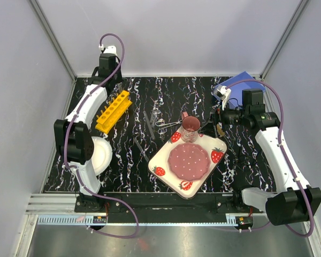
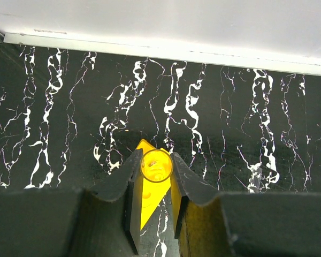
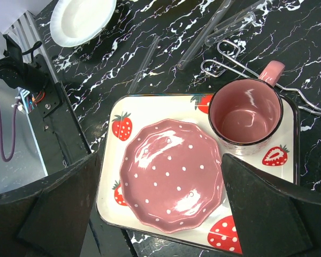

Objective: Organize the chemistry lab equipment

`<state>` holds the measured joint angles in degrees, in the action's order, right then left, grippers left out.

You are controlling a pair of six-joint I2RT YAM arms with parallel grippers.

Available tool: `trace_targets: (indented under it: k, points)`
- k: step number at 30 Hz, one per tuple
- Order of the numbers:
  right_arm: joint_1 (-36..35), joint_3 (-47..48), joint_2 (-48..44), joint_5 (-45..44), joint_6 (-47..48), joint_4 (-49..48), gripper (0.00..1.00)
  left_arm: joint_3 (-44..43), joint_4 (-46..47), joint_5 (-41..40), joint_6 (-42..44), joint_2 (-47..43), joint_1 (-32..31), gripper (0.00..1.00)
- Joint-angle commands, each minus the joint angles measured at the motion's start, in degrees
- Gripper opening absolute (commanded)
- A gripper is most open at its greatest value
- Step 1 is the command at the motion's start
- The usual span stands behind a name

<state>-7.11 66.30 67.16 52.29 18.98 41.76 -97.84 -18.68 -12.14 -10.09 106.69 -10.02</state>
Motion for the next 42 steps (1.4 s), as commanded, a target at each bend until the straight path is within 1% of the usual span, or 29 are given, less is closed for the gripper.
trace_targets:
  k: [1,19,29,36,39,42]
  points:
    - [0.3,0.1,-0.4,2.1,-0.5,-1.9,1.0,1.0,4.4,1.0,0.2,-1.4,0.4,0.14]
    - [0.6,0.1,0.1,2.2,-0.3,-1.9,1.0,7.0,11.3,1.7,-0.5,0.5,0.4,0.15]
    - [0.6,0.1,0.2,2.5,-0.4,-1.9,0.99,10.4,13.1,1.8,-1.0,0.8,0.4,0.16]
    - [0.7,0.1,0.2,2.6,-0.4,-1.9,1.0,10.9,13.5,1.4,-1.1,1.1,0.4,0.17]
    - [0.7,0.1,0.2,2.7,-0.4,-1.9,1.0,11.2,13.4,1.3,-1.0,1.1,0.4,0.19]
    - [0.7,0.1,0.0,2.7,-0.3,-1.9,1.0,12.0,13.7,0.8,-1.1,0.7,0.4,0.25]
